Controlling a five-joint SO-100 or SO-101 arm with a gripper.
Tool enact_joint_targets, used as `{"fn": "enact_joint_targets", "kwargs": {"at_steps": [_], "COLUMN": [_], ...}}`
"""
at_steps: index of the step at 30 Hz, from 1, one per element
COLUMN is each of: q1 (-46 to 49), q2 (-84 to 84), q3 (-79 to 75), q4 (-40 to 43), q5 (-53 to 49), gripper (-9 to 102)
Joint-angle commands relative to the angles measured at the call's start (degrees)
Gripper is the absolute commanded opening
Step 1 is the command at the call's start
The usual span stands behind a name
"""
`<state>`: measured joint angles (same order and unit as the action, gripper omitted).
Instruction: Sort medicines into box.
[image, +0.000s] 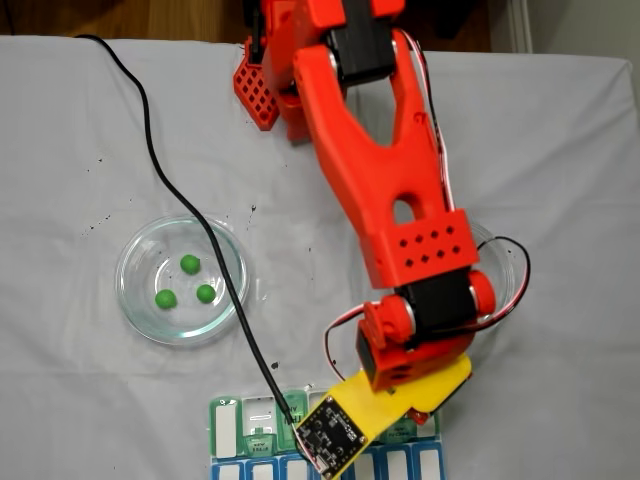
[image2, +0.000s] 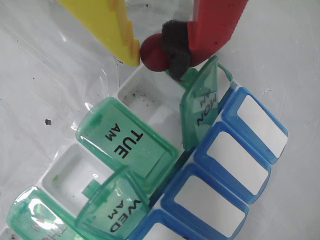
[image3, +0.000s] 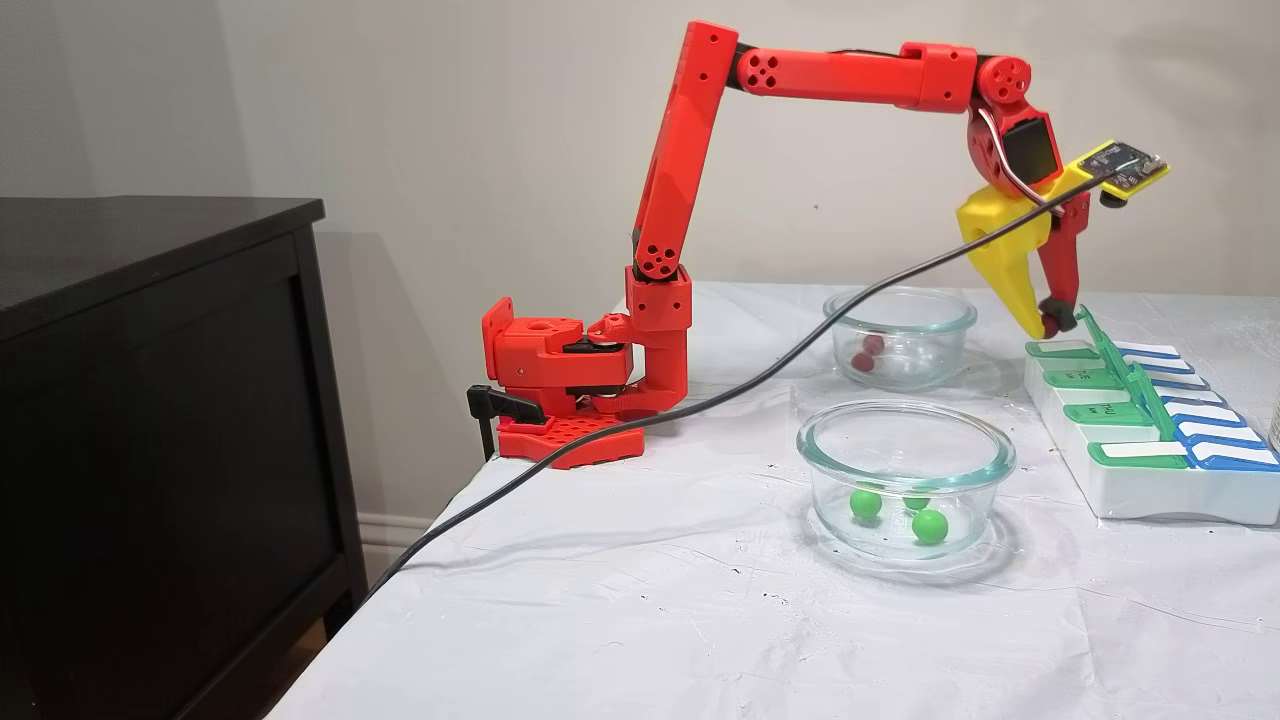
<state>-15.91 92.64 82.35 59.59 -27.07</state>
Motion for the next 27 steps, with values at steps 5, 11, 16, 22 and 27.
{"fn": "enact_joint_targets", "kwargs": {"at_steps": [5, 11, 16, 22, 27], "q1": [1.1, 1.8, 1.4, 1.1, -0.1], "q2": [0.5, 0.7, 1.7, 2.0, 4.7], "q3": [-2.5, -1.2, -0.5, -0.3, -0.5], "q4": [-3.3, -6.0, -5.2, -4.3, 0.4], "q5": [-0.9, -0.8, -0.8, -1.1, -1.8], "gripper": [0, 3, 21, 21, 10]}}
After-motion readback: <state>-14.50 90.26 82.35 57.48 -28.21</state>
